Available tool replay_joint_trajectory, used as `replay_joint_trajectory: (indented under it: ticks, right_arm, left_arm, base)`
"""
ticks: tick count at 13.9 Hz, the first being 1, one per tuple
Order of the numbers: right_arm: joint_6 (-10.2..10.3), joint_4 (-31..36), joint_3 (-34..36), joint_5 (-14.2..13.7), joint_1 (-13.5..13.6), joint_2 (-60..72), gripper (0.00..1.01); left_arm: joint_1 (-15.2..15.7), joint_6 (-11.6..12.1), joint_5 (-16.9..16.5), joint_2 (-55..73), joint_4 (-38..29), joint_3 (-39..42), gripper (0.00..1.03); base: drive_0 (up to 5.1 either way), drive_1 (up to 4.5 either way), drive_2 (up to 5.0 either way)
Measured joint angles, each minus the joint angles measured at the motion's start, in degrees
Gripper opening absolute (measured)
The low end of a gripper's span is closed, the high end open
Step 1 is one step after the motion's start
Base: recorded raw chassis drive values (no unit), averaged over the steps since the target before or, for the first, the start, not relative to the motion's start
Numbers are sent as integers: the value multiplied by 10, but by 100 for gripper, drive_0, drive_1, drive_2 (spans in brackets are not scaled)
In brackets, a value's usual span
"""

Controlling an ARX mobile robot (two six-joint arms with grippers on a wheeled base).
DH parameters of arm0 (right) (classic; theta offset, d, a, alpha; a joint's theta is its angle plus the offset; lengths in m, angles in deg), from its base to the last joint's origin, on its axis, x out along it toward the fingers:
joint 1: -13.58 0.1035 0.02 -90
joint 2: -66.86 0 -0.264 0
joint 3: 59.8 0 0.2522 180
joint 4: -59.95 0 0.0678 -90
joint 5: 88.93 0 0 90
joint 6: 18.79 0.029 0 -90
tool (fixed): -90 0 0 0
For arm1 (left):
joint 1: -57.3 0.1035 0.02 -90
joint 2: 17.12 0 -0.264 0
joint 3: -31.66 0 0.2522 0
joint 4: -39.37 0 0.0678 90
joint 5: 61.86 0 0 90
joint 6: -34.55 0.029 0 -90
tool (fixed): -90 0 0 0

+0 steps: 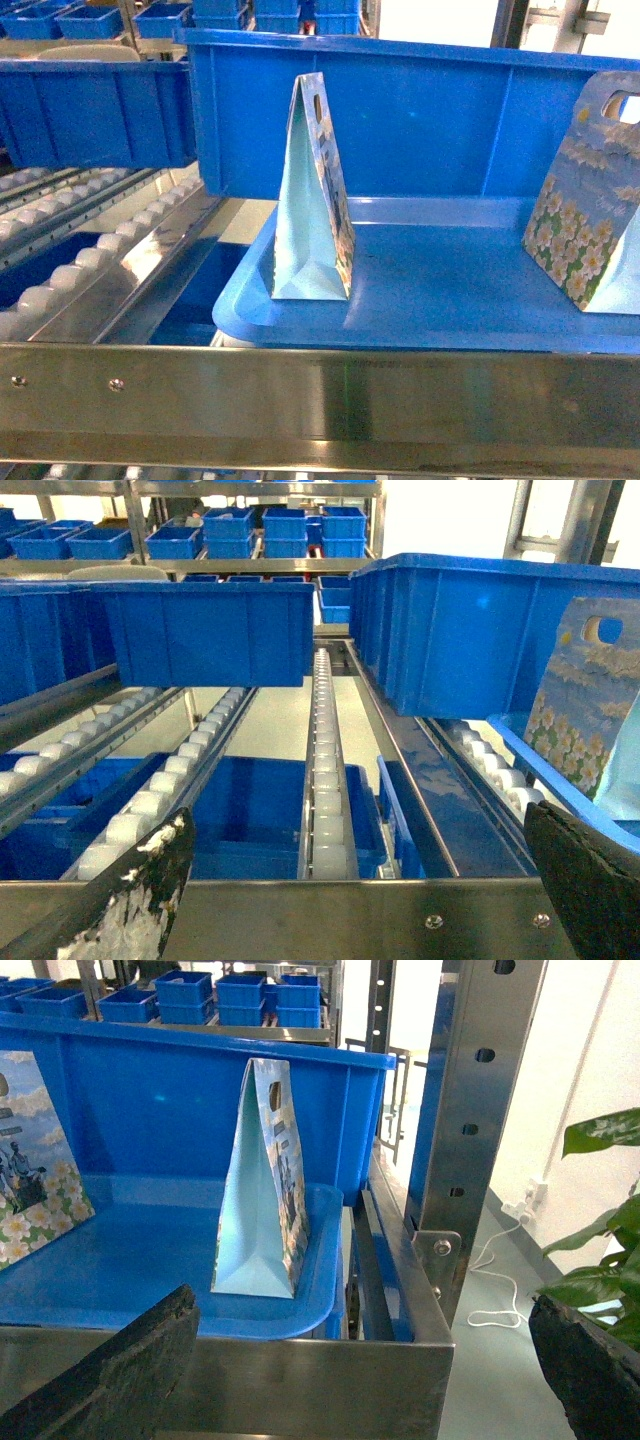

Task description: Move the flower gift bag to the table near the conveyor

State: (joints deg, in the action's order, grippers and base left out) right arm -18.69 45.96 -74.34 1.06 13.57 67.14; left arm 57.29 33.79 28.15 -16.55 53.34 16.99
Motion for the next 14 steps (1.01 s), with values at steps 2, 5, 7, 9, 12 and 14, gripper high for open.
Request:
replay_joint_trajectory:
  ticks: [2,5,7,9,12,14]
  right_arm:
    - [0,0,0,0,0,0,98]
    - [5,69,-3,-32,37,57,98]
    - [12,158,-32,-82,129,193,98]
    - [14,251,-98,-113,192,342,98]
    - [15,273,-169,-95,181,499,98]
    - [14,276,-197,-65,153,554,98]
  left_arm:
    - [0,0,0,0,0,0,98]
    - [5,3,-11,29,-52,-1,98]
    - [18,-5,-47,157,-144,-37,98]
    - [-15,-8,-63,300,-229,-97,98]
    - [-88,-38,-53,437,-236,-161,98]
    - [-144,-67,-39,507,-236,-201,98]
  base:
    - [0,0,0]
    - [0,0,0]
    - [0,0,0]
    - [0,0,0]
    - [0,0,0]
    - [0,0,0]
